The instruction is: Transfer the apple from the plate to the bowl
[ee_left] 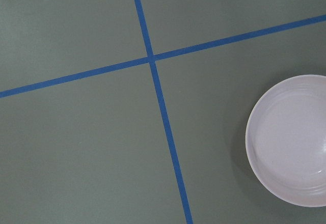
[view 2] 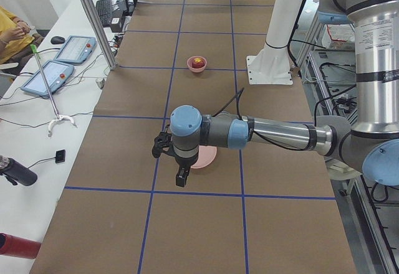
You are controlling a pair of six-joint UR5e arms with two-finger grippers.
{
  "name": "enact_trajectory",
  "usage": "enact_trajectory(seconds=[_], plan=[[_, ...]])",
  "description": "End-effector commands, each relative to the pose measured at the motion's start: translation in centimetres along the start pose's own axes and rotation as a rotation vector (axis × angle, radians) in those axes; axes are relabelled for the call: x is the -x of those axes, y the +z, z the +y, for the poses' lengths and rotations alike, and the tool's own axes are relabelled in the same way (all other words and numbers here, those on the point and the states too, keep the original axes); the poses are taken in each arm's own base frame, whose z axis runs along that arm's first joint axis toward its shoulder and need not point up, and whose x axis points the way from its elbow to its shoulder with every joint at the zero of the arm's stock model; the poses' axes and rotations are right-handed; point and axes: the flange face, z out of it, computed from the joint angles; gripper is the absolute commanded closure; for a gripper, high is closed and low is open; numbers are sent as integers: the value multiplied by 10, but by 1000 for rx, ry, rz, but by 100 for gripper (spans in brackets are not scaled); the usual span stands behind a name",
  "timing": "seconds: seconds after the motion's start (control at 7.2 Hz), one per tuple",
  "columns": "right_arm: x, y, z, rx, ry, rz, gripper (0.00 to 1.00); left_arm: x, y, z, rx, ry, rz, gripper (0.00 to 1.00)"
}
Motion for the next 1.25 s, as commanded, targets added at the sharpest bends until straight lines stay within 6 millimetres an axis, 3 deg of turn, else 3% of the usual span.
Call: enact_trajectory(seconds=[0.0, 1.11], plan=[[1, 0, 0, -1, 1, -8, 0, 1, 0, 1, 2, -4, 0, 2], [3, 1, 1, -1, 1, -37, 0, -1, 0, 0, 0, -1, 3, 2]])
